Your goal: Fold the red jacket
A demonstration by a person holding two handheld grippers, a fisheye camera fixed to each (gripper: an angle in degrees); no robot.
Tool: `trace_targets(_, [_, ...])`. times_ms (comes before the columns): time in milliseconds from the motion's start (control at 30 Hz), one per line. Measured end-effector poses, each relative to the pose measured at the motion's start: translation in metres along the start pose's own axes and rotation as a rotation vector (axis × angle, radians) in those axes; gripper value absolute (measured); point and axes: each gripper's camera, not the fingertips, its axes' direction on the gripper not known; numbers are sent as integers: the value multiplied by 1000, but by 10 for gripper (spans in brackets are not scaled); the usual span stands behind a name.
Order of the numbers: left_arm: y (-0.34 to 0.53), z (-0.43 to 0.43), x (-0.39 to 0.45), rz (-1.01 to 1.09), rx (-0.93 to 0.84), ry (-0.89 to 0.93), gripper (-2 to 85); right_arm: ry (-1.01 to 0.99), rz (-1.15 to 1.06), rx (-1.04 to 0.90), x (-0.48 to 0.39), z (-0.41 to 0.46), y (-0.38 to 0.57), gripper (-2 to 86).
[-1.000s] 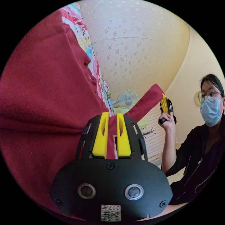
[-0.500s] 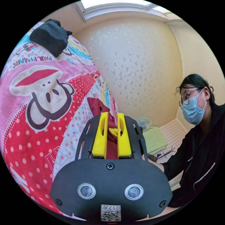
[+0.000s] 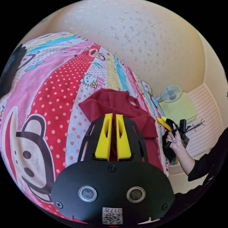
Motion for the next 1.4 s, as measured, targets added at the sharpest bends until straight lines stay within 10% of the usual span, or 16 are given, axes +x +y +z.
trace_targets(367, [-42, -7, 70, 276, -31, -512, -9, 355, -38, -256, 49, -2, 31, 32])
trace_targets(600, [-14, -57, 56, 215, 214, -122, 32, 208, -30, -192, 50, -43, 24, 83])
trace_targets(867, [-17, -6, 34, 40, -108, -236, 52, -83, 240, 15, 91, -92, 43, 91])
trace_targets(1167, [-12, -43, 36, 60, -52, -338, 52, 252, 105, -177, 91, -78, 45, 75])
trace_targets(1400, [42, -84, -27, -51, -9, 13, 65, 173, -5, -191, 96, -127, 52, 98])
